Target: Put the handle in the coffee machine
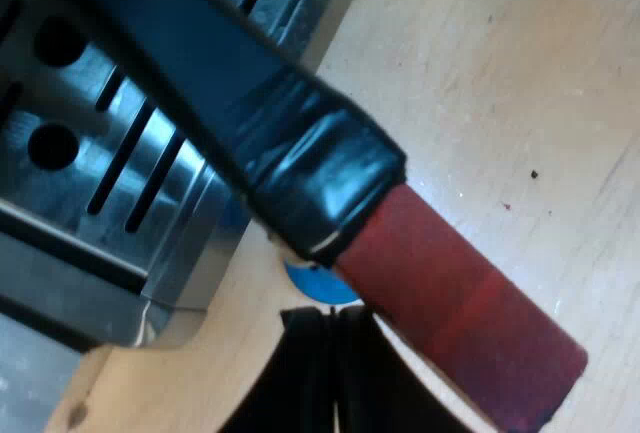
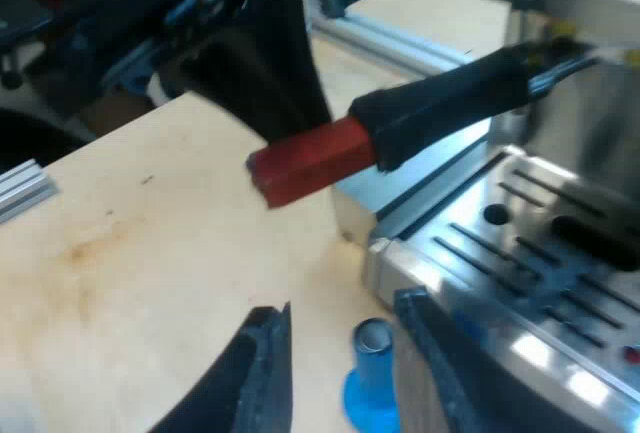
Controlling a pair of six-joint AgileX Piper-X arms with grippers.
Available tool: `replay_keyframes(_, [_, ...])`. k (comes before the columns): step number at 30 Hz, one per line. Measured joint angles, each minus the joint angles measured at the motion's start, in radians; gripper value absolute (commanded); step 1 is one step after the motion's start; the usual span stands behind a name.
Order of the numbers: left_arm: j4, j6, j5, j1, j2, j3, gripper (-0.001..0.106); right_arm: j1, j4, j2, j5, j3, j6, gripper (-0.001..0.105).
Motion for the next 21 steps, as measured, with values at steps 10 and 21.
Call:
replay_keyframes(10, [0.055, -0.007, -0.035, -0.172, -0.001, 0.012, 0.0, 0.0, 0.023, -0.095, 0.069, 0.0, 0.0, 0.032])
replay_keyframes(21, [-0.018, -0.015, 0.069, -0.236, -0.002, 0.013, 0.0, 0.0, 0.071, -0.102, 0.07, 0.001, 0.034, 0.048])
